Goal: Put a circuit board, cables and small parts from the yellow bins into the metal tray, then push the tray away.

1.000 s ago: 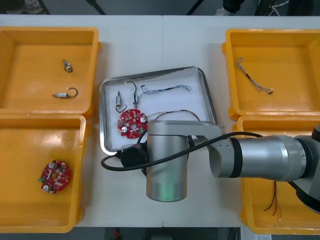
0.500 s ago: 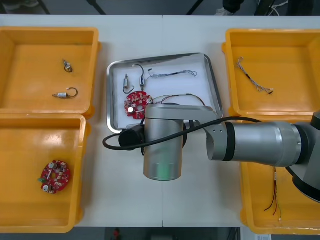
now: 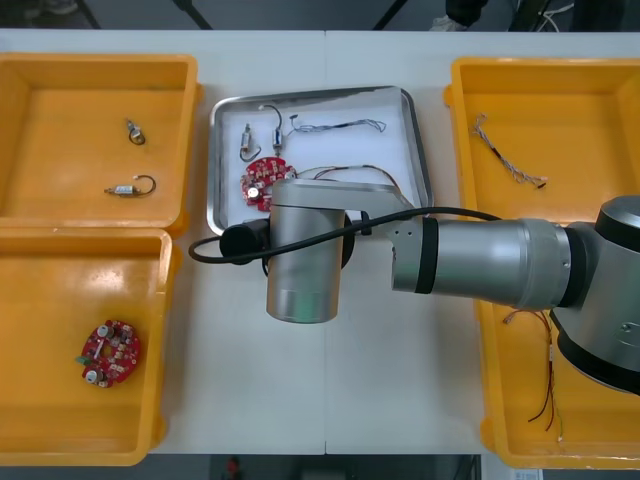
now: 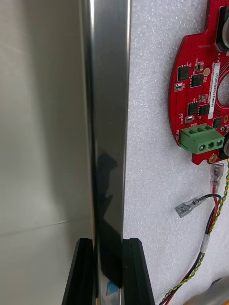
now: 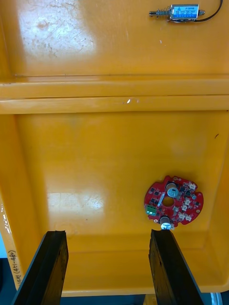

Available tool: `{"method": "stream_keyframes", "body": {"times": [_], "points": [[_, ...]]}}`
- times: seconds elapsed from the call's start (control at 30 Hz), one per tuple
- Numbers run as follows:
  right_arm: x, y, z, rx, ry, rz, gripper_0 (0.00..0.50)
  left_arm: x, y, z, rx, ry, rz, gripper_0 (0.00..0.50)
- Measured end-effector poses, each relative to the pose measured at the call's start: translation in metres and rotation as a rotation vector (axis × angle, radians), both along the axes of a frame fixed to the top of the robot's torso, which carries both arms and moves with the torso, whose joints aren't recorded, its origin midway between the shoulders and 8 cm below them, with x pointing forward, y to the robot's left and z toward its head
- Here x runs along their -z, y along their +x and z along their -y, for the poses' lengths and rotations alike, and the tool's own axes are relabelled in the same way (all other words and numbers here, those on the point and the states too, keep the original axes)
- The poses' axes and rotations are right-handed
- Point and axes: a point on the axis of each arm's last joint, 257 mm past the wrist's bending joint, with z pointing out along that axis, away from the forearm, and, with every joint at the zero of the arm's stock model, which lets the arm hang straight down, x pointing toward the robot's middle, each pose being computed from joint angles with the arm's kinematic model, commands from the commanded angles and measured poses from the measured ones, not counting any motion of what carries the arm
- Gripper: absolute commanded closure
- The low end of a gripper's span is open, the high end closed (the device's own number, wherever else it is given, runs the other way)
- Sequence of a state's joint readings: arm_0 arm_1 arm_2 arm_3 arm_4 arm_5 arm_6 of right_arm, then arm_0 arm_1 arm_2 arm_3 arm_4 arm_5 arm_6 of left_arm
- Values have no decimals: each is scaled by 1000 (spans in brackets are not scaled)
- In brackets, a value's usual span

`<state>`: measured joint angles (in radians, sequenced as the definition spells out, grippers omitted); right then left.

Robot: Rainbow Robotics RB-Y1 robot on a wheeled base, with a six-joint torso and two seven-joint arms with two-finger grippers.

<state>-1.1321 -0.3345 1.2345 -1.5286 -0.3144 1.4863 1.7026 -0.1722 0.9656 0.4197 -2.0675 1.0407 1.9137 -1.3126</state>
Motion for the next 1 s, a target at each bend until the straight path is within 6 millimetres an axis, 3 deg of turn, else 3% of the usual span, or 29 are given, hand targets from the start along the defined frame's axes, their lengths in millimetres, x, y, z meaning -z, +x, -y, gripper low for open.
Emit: {"method": "stream_keyframes", "body": {"times": [0.43,1.0], "points": [[-9,33,6,123,59,23,500,0,0,0,0,0,0,0],[-20,73,-18,67,169,71,500,0,0,0,0,0,0,0]]}}
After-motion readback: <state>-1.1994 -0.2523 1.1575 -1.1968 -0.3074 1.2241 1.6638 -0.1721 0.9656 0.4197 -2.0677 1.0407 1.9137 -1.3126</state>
